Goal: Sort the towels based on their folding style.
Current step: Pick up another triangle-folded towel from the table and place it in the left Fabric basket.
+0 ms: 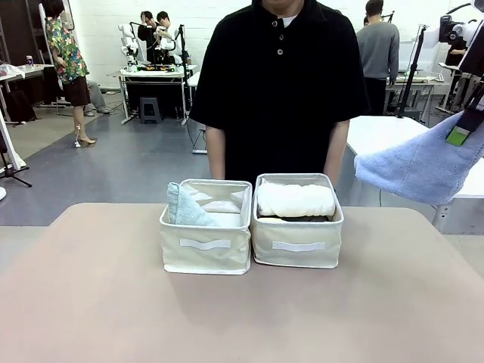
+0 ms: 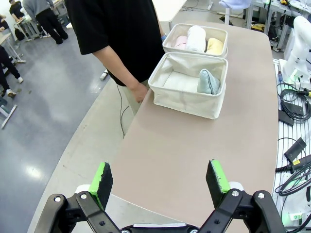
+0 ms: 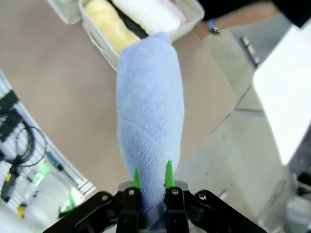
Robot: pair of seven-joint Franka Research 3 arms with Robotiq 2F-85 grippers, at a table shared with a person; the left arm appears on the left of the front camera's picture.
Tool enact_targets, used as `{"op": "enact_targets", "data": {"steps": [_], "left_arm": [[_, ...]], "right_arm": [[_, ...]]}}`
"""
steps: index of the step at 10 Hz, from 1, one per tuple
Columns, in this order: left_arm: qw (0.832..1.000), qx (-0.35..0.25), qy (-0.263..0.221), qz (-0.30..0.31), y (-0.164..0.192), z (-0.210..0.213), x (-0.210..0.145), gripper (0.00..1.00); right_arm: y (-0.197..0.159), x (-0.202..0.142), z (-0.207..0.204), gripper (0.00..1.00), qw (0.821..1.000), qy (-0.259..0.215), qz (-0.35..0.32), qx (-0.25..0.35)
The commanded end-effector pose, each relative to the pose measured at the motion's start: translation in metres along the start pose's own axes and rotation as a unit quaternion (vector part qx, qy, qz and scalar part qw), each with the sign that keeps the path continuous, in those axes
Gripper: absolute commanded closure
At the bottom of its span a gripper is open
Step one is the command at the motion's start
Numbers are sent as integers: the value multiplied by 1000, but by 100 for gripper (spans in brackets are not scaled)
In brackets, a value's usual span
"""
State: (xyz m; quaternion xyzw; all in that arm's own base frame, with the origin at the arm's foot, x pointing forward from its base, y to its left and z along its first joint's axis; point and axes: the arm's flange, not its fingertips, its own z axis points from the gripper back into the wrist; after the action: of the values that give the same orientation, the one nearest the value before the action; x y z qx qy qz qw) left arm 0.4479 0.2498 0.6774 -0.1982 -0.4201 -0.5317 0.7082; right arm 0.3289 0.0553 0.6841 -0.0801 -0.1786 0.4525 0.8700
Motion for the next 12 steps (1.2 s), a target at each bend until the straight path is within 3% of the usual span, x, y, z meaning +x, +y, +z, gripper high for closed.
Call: {"op": "enact_targets", "data": {"steps": [1, 2, 4, 6, 8, 10, 12], "left_arm": [[1000, 0, 2, -1, -2, 0, 0, 0], [1000, 0, 2, -1, -2, 0, 0, 0], [1000, 0, 2, -1, -2, 0, 0, 0], [1000, 0, 2, -1, -2, 0, 0, 0], [1000, 0, 2, -1, -2, 0, 0, 0], [1000, 0, 2, -1, -2, 0, 0, 0], [1000, 0, 2, -1, -2, 0, 0, 0]], "right_arm": [[37, 83, 23, 81, 991, -34, 127, -23], [46, 130, 24, 81, 986, -32, 155, -43], [58, 211, 1, 81, 978, -54, 200, -1], [76, 267, -34, 81, 975, -46, 218, -7], [89, 297, -62, 81, 972, -72, 222, 4], [93, 299, -75, 81, 971, -81, 223, 36], [92, 300, -78, 81, 970, -66, 234, 20]]}}
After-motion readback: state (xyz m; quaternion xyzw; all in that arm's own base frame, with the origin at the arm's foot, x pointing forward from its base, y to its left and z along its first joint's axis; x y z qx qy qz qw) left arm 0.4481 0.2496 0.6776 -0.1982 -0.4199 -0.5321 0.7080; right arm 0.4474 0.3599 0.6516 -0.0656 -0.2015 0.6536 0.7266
